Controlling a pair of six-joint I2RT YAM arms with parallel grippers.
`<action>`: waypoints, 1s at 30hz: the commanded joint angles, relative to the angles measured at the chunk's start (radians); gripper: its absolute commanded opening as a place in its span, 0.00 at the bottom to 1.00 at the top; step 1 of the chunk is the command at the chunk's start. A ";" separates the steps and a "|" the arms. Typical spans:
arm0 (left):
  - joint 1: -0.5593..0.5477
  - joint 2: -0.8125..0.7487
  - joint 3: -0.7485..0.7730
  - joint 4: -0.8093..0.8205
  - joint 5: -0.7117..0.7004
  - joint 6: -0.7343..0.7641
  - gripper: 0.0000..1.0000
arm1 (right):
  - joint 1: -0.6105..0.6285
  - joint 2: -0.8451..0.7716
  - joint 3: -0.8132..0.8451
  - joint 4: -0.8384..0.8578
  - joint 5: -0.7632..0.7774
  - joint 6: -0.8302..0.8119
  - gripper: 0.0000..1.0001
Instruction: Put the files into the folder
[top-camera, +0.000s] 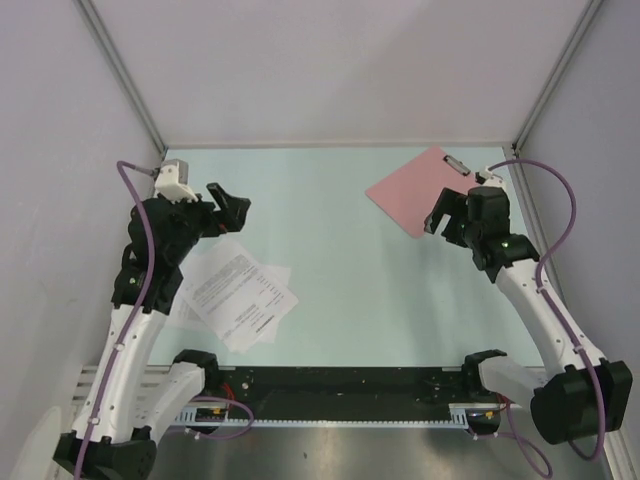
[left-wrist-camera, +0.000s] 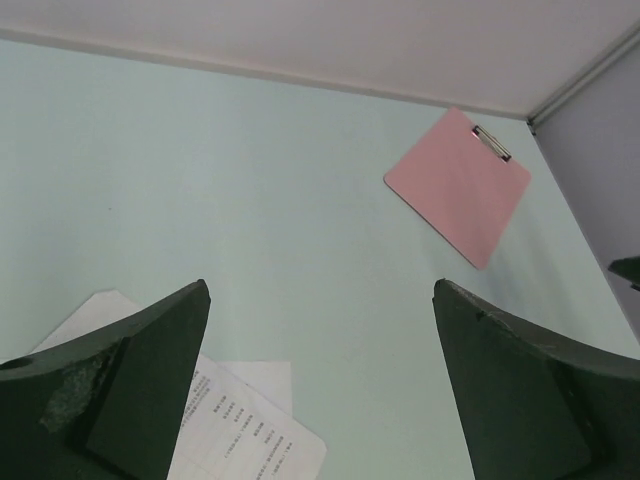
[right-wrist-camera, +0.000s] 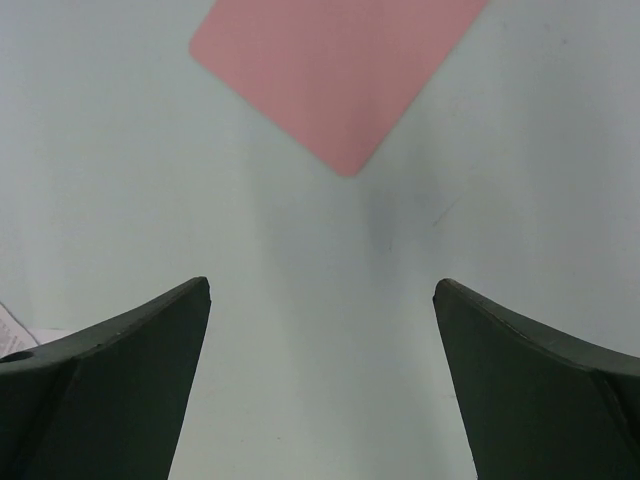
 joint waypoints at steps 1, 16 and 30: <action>-0.027 -0.004 -0.036 0.047 0.106 -0.005 1.00 | -0.064 0.059 0.011 0.126 -0.141 0.062 1.00; -0.405 0.265 -0.196 0.321 0.017 -0.209 0.98 | -0.251 0.492 -0.002 0.527 -0.400 0.249 1.00; -0.623 0.873 0.199 0.514 -0.012 -0.342 0.91 | -0.265 0.863 0.282 0.690 -0.351 0.125 0.81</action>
